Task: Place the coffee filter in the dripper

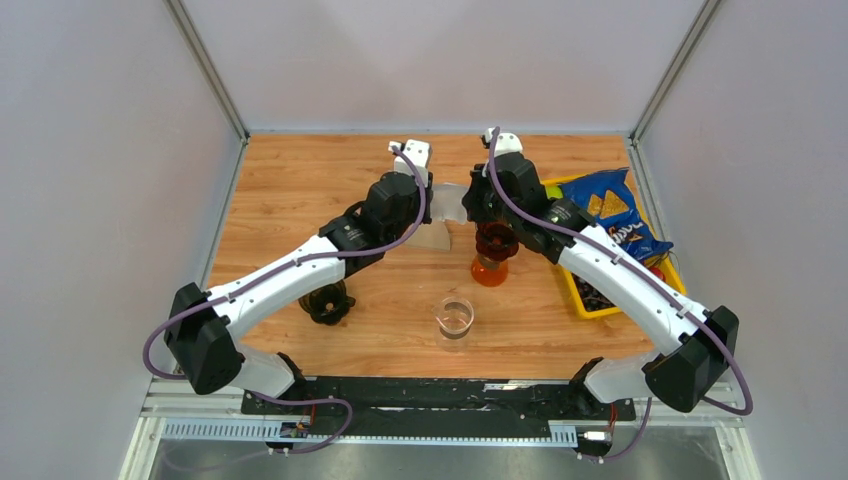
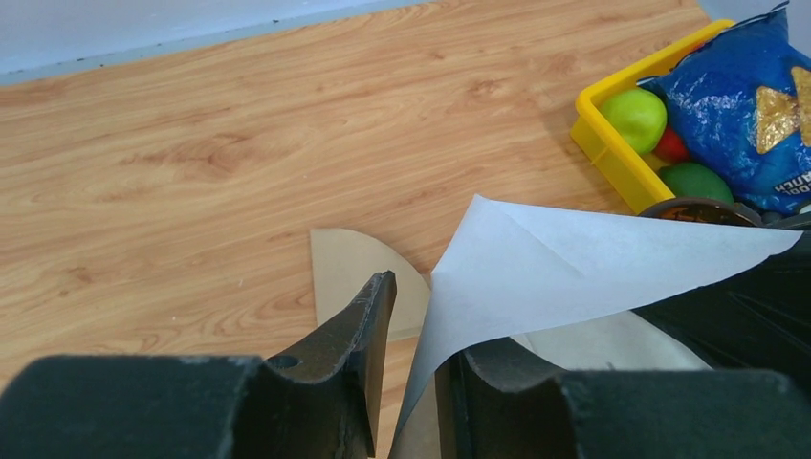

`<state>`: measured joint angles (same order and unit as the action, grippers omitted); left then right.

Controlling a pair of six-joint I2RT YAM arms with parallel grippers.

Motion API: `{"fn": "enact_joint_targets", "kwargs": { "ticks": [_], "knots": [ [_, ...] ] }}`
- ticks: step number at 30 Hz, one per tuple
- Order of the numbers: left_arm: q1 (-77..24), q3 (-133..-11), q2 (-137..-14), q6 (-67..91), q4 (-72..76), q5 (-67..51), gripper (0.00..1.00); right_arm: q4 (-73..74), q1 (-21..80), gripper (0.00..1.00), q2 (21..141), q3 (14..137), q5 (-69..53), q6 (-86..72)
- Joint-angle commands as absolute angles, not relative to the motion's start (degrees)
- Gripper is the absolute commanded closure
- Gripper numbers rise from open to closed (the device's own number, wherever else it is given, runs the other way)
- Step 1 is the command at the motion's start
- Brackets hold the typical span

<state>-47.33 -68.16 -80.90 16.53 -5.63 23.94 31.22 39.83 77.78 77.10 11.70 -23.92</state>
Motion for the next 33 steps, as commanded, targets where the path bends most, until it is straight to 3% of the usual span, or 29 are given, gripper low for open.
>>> {"fn": "enact_joint_targets", "kwargs": {
  "ticks": [1, 11, 17, 23, 25, 33],
  "knots": [
    [-46.8, -71.2, -80.1, 15.1, -9.3, 25.1, 0.68, 32.7, 39.6, 1.00, 76.9, 78.5, 14.6, -22.8],
    [-46.7, -71.5, -79.1, 15.6, -8.8, 15.7, 0.57, 33.9, 39.6, 1.00, 76.8, 80.2, 11.9, -24.5],
    [-46.8, -69.8, -74.6, 14.8, -6.9, 5.7, 0.36, 35.7, 39.0, 1.00, 76.8, 81.1, 12.6, -25.4],
    [-46.7, -66.8, -69.2, 14.9, -4.7, 1.1, 0.07, 37.8, 39.0, 1.00, 76.2, 82.7, 12.2, -24.5],
    [-46.8, -66.1, -67.3, 15.1, -4.0, -0.2, 0.01, 39.1, 38.9, 1.00, 75.6, 83.5, 12.5, -24.2],
    [-46.8, -60.9, -60.5, 15.1, -1.3, 3.0, 0.00, 49.2, 37.8, 1.00, 73.4, 87.7, 10.7, -23.8]
  ]
}}
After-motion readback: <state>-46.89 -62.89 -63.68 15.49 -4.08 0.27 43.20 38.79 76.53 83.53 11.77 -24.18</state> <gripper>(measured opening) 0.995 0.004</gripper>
